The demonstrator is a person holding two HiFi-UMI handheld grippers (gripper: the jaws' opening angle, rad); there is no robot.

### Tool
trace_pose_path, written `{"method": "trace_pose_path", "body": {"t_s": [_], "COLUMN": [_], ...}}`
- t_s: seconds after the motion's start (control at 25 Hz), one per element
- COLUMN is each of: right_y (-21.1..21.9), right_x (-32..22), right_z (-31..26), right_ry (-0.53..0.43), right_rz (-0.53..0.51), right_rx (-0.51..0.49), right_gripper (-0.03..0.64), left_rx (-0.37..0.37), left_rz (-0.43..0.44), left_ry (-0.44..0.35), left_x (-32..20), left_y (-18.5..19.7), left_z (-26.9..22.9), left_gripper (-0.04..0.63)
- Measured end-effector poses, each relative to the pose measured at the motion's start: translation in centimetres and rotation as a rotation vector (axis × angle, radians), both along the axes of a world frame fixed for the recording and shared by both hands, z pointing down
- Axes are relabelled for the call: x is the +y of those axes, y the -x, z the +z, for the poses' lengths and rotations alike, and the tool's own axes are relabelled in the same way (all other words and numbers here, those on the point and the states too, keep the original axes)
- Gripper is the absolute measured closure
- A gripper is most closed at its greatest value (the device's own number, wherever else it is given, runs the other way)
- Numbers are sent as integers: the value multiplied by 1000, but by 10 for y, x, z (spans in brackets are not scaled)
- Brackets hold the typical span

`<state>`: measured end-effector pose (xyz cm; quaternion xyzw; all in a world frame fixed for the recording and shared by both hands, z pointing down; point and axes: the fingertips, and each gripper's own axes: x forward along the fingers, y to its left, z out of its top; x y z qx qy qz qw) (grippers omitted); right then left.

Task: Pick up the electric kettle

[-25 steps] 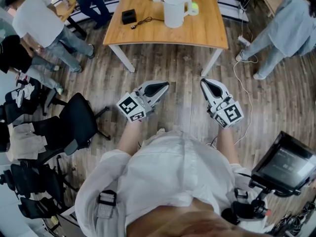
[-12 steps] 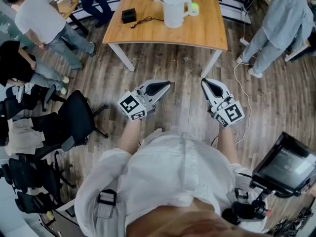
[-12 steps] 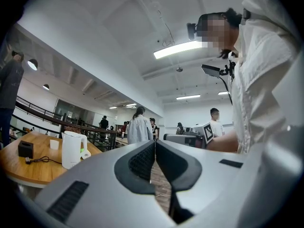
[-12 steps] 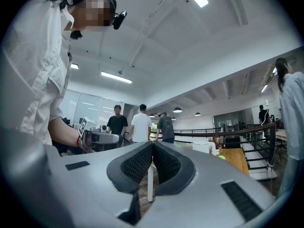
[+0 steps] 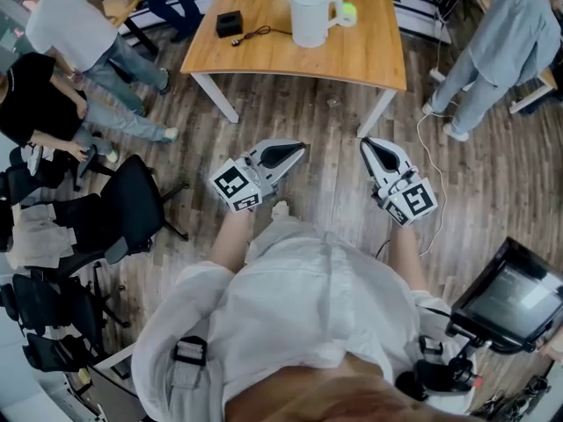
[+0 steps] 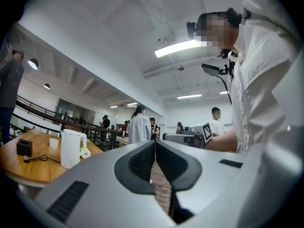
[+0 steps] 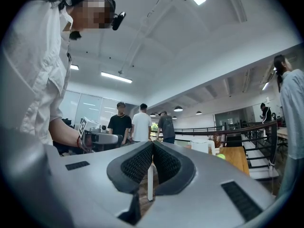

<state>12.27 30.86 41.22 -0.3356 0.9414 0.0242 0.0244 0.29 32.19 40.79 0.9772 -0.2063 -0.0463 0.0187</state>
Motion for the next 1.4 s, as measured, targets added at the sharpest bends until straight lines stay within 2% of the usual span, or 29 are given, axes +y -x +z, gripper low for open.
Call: {"method": "trace_pose_path", "body": {"t_s": [0.24, 0.36, 0.6, 0.96, 1.4], "right_y": [9, 7, 3, 19, 44], "right_x": [-4, -20, -103, -211, -302], "right_z": [-3, 0, 17, 13, 12], "right_ry": [-2, 2, 30, 55, 75], "right_rz": [6, 13, 29, 54, 67], "right_rx": [-2, 0, 6, 8, 20], "right_gripper": [606, 606, 606, 606, 606], "left_rx": [2, 9, 14, 17, 25], "left_rz": [0, -7, -15, 24, 48], "left_ry": [-5, -6, 8, 27, 40], "left_x": [-6, -28, -119, -231, -319], "left_y": [12, 14, 18, 32, 57], "left_z": [-3, -2, 12, 7, 4], "left_gripper": [584, 584, 584, 584, 584]}}
